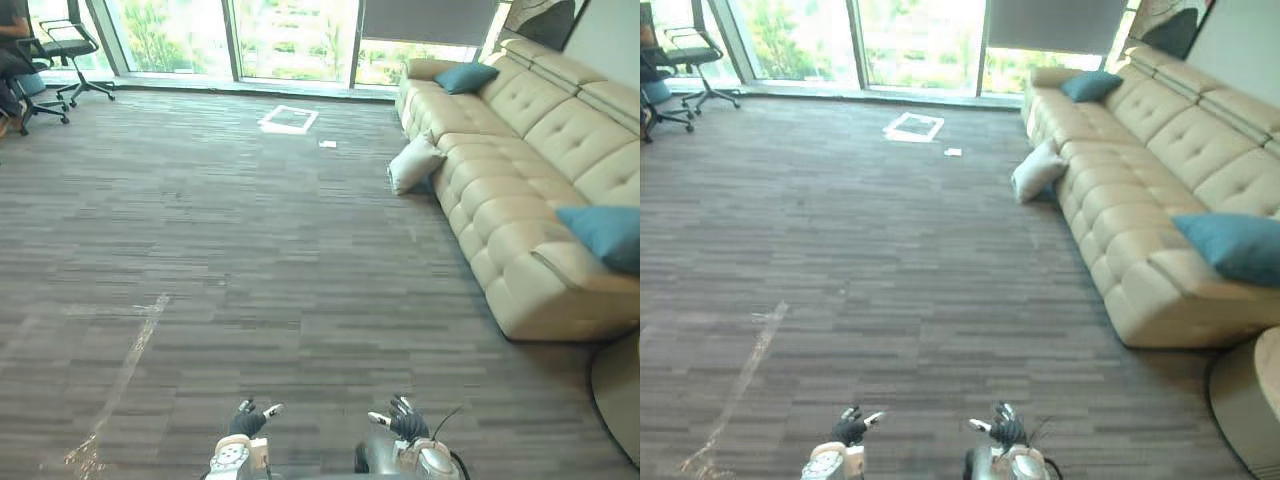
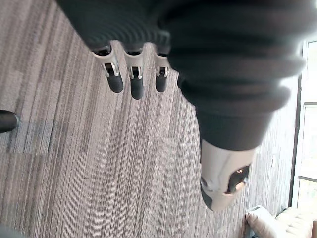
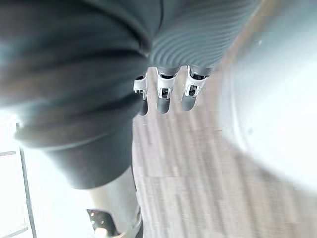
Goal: Pick up cushions and gather them together orderly.
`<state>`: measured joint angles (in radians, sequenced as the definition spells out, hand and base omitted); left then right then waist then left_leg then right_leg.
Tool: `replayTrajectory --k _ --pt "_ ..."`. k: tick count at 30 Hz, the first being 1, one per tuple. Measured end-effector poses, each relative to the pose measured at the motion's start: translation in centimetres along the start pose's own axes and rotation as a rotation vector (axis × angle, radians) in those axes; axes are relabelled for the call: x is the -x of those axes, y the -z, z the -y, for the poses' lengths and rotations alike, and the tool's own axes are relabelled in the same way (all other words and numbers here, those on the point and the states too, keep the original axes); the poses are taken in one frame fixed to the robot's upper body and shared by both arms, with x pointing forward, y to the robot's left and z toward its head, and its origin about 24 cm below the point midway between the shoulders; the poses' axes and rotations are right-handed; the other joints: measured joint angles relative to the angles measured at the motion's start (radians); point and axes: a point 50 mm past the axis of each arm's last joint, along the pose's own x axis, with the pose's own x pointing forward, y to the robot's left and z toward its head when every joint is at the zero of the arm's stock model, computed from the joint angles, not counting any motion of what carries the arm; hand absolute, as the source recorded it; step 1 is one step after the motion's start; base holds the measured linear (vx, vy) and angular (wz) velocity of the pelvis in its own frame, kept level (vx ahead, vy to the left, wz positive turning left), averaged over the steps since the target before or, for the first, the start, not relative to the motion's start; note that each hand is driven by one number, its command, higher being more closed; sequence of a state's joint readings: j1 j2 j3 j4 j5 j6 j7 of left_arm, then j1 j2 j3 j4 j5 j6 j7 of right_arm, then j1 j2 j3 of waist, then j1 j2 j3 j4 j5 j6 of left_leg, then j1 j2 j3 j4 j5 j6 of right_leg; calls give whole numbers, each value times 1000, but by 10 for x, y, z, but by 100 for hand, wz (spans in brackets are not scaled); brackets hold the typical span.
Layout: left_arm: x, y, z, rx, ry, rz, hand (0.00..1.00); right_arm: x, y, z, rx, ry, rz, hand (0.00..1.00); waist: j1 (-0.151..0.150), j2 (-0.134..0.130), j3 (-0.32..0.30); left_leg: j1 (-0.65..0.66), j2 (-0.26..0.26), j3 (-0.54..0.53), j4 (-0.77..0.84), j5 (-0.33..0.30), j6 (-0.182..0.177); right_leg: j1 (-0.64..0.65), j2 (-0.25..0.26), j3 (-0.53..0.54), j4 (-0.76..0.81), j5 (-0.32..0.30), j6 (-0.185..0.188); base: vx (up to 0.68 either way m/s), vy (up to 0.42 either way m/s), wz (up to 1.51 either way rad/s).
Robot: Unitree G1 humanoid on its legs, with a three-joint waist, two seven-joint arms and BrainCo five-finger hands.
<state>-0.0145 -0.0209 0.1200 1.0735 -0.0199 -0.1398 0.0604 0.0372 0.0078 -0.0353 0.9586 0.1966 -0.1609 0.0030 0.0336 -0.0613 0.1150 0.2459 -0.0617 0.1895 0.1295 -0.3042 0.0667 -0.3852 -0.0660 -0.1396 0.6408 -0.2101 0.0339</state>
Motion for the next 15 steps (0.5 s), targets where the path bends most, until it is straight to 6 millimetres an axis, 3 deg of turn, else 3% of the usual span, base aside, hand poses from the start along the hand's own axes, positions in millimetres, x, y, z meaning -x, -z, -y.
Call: replayTrajectory --k 1,2,3,4,5,6,7,8,9,10,11,13,15 --pt "0 -1 5 0 12 4 0 0 0 4 4 9 -3 0 -3 2 -1 44 -3 -22 -21 -23 -18 3 19 -17 -213 73 -16 704 -35 51" --pt "1 1 10 -5 27 0 0 0 -1 7 10 14 1 0 -15 19 -2 80 8 -46 -34 -40 -29 -2 41 -17 -244 163 -55 751 -48 63" --pt "2 4 12 0 31 -8 0 0 -2 6 13 12 2 0 -26 34 -8 102 19 -70 -39 -41 -33 6 52 -16 -229 209 -108 783 -55 52" --pt "2 5 14 1 36 -15 0 -3 -7 8 21 14 10 0 -23 54 -12 105 45 -100 -2 -28 -54 2 42 -32 -156 163 -142 783 -77 56" --pt "2 5 17 -7 54 -19 0 -4 -9 11 18 23 11 0 -34 57 -2 105 34 -137 41 20 -80 -14 9 -49 -50 115 -146 879 -143 50" --pt "1 4 18 -17 64 -17 0 -4 -13 14 12 34 25 0 -46 51 7 99 18 -148 86 54 -80 -47 -5 -67 42 86 -141 794 -204 57" --pt "4 12 12 -4 46 -37 0 -4 -14 17 16 34 32 0 -43 86 -9 27 37 -171 314 76 -109 14 34 -66 -73 92 -119 616 -220 42" --pt "4 13 11 25 32 -40 0 -2 -10 23 29 44 17 0 -41 107 -6 -92 63 -173 592 189 -231 88 60 -69 -129 29 -153 641 -146 11" --pt "4 10 7 29 23 -23 0 -2 -11 25 37 45 13 0 -26 136 -7 -180 100 -169 765 289 -267 141 91 -61 -174 16 -163 683 -82 -27" --pt "4 11 -1 53 -9 -23 0 -3 -8 21 28 41 -4 0 -8 149 7 -288 143 -139 938 261 -213 227 120 -45 -226 -12 -182 824 -50 -52" --pt "3 6 -12 42 -34 -2 0 -4 -3 13 15 26 -26 0 7 117 30 -396 163 -90 998 187 -132 355 117 -19 -298 -34 -182 657 -66 -43" --pt "4 3 -18 35 -47 21 0 -2 4 8 20 15 -52 0 22 96 30 -458 185 -27 923 148 -120 447 111 10 -372 -33 -160 598 -66 -47" --pt "6 1 -20 42 -57 53 0 -2 5 2 8 9 -55 0 35 93 27 -550 213 54 656 102 -100 567 107 62 -459 -58 -120 676 26 -72"
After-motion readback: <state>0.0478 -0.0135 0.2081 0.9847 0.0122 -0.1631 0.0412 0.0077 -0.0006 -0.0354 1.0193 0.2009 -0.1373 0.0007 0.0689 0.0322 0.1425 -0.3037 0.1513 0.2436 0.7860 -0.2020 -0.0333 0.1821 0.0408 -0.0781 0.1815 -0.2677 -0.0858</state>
